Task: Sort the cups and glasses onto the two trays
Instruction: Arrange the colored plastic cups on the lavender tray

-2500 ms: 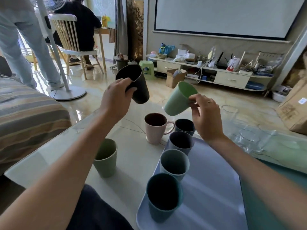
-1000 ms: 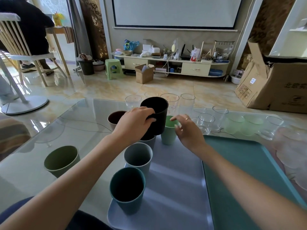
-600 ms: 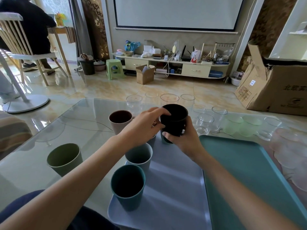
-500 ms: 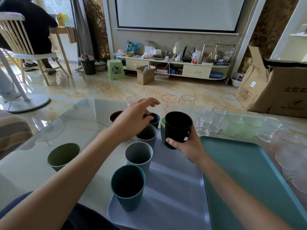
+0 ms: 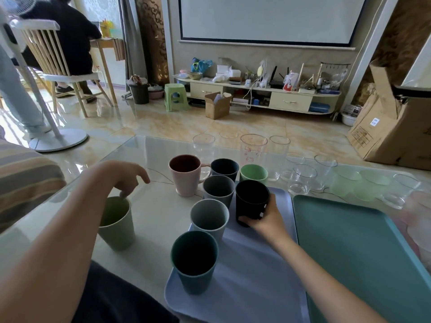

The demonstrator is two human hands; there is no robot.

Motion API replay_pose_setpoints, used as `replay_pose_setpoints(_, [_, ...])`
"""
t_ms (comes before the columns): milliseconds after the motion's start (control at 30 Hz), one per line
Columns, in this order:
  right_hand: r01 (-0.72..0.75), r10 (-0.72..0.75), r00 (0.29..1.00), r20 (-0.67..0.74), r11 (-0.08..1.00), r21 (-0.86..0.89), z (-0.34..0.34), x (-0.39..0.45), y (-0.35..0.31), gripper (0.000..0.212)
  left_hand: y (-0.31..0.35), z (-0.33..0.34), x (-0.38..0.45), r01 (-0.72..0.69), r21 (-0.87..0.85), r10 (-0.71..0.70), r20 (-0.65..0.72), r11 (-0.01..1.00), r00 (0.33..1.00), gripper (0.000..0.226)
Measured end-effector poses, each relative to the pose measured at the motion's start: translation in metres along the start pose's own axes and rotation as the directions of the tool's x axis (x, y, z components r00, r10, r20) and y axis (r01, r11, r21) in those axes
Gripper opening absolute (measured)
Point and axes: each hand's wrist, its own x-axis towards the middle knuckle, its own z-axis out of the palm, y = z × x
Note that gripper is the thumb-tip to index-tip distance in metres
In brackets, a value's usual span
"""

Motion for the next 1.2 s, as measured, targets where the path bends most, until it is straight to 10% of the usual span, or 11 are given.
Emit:
replay_pose_setpoints(233, [-0.021, 0.022, 0.997, 0.071, 1.000, -0.016, -0.015, -0.015, 0.007, 0.106, -0.038, 0.017, 0.014, 0.119, 0.089, -0.135, 0.208, 0.989, 0.969, 0.060])
replay_pose_setpoints(533, [0.037, -0.035, 0.997, 0.066, 0.999, -0.029, -0.030, -0.037, -0.021, 0.118, -0.031, 0.026, 0.008, 0.123, -0.231, -0.132, -0.022, 0.965, 0.991, 0.035])
replay_pose_setpoints(800, [0.237, -0.238, 0.971, -0.008, 0.969, -0.070, -0.027, -0.060, -0.037, 0.098, 0.066, -0.008, -0.058, -0.392, -0.392, 0.163, -0.502, 0.832, 0.849, 0.029])
replay_pose_setpoints(1200, [0.340, -0.324, 0.940, -0.109, 0.916, 0.213, -0.027, -0.085, -0.058, 0.080, 0.156, 0.034, -0.087, -0.670, -0.337, 0.523, -0.432, 0.662, 0.734, 0.024])
